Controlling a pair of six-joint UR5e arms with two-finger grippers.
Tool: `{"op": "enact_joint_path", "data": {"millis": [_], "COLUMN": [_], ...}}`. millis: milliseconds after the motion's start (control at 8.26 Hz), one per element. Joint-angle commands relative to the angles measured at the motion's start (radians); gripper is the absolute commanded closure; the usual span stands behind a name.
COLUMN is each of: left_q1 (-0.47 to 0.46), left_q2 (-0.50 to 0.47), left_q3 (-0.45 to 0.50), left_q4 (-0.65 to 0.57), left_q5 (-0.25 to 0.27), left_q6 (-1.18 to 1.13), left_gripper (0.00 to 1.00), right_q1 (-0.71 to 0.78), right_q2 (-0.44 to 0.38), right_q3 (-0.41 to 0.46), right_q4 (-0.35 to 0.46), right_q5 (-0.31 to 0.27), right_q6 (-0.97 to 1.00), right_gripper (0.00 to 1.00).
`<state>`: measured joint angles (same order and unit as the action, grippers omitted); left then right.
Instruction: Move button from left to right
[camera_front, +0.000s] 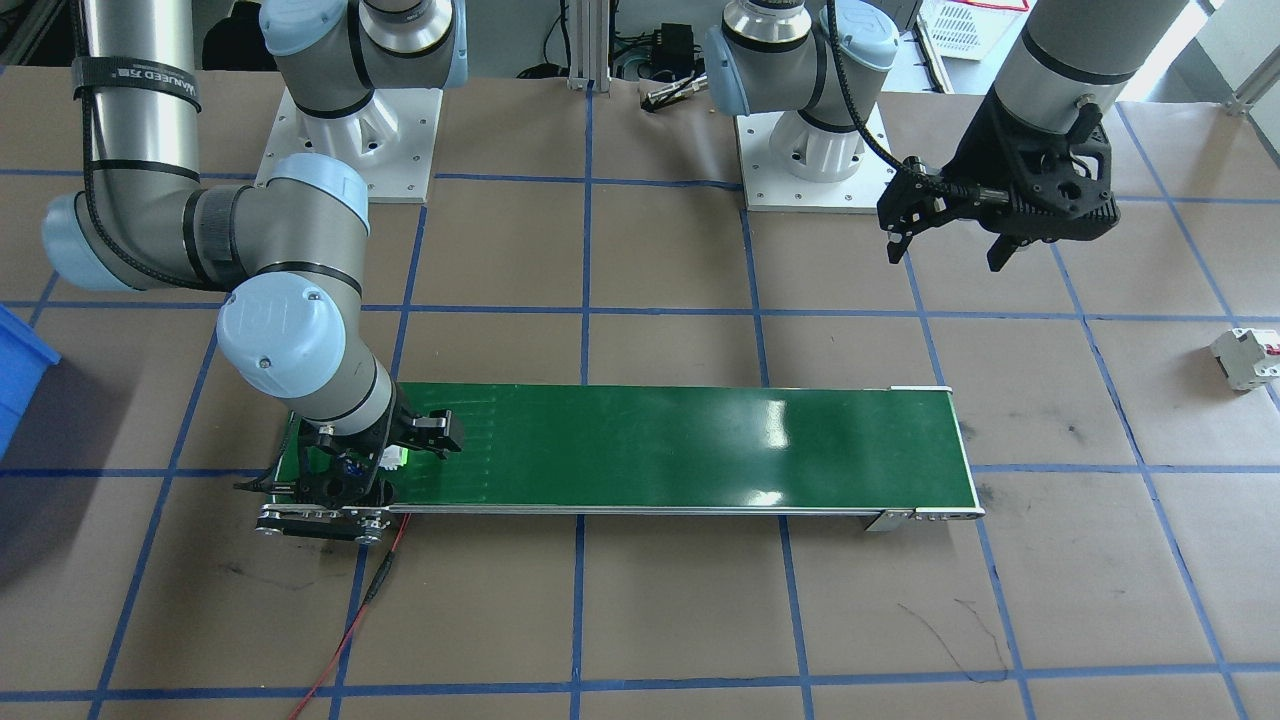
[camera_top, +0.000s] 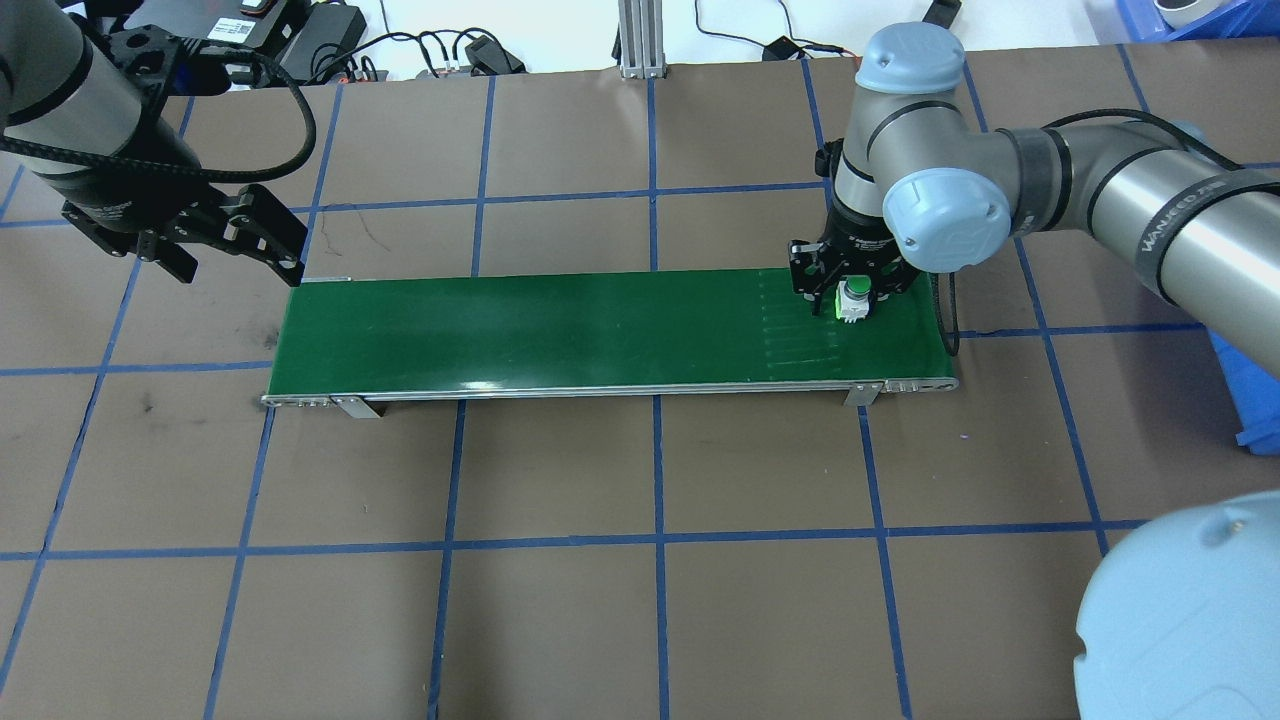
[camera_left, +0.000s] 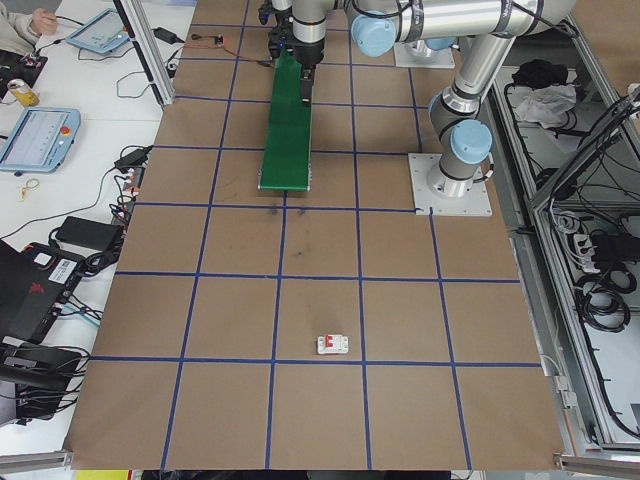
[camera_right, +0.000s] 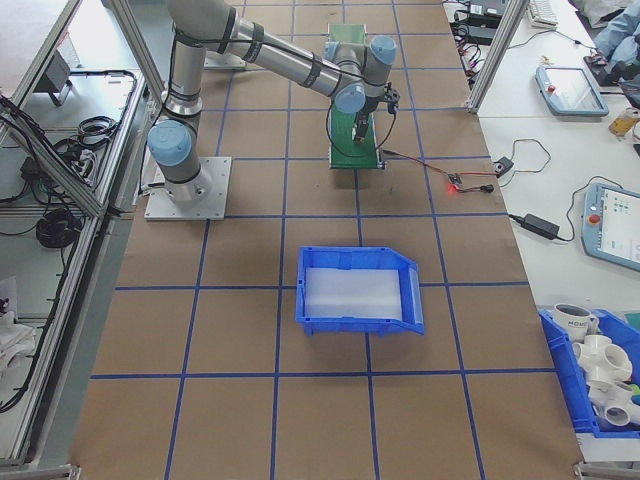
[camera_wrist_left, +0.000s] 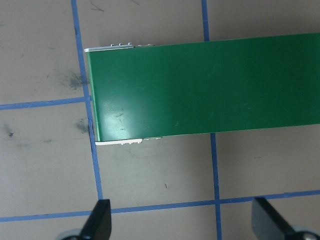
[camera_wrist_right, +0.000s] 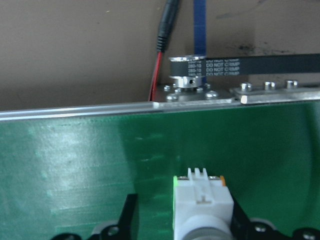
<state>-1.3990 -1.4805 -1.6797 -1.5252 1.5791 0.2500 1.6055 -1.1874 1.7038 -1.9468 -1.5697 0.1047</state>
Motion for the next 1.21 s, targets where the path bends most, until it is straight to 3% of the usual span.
{"op": "enact_joint_path", "data": {"millis": [0, 242, 605, 968, 1089], "left_q1": [0.0, 0.0, 0.0, 0.0, 0.0], "left_q2": [-0.001, -0.004, 0.005, 0.005, 0.005], "left_q3": [0.002, -0.003, -0.003, -0.003, -0.003], "left_q4": [0.0, -0.001, 0.0, 0.002, 0.002], "left_q5": [-0.001, 0.001, -0.001, -0.001, -0.001], "left_q6": [0.0, -0.003, 0.0, 0.0, 0.0], "left_gripper": [0.0, 0.0, 0.0, 0.0, 0.0], "right_q1": [-0.065, -0.131, -0.376, -0.646, -0.7], "right_q2": [-0.029, -0.061, -0.213, -0.229, -0.224], "right_q3": [-0.015, -0.074, -0.092, -0.092, -0.09], "right_q4": [0.054, 0.072, 0.239, 0.233, 0.179], "right_q5": [-0.026, -0.023, -0.027, -0.05, -0.064], "right_q6": [-0.054, -0.135, -0.485, -0.915, -1.041], "right_gripper": [1.0, 1.0, 1.0, 1.0, 1.0]}}
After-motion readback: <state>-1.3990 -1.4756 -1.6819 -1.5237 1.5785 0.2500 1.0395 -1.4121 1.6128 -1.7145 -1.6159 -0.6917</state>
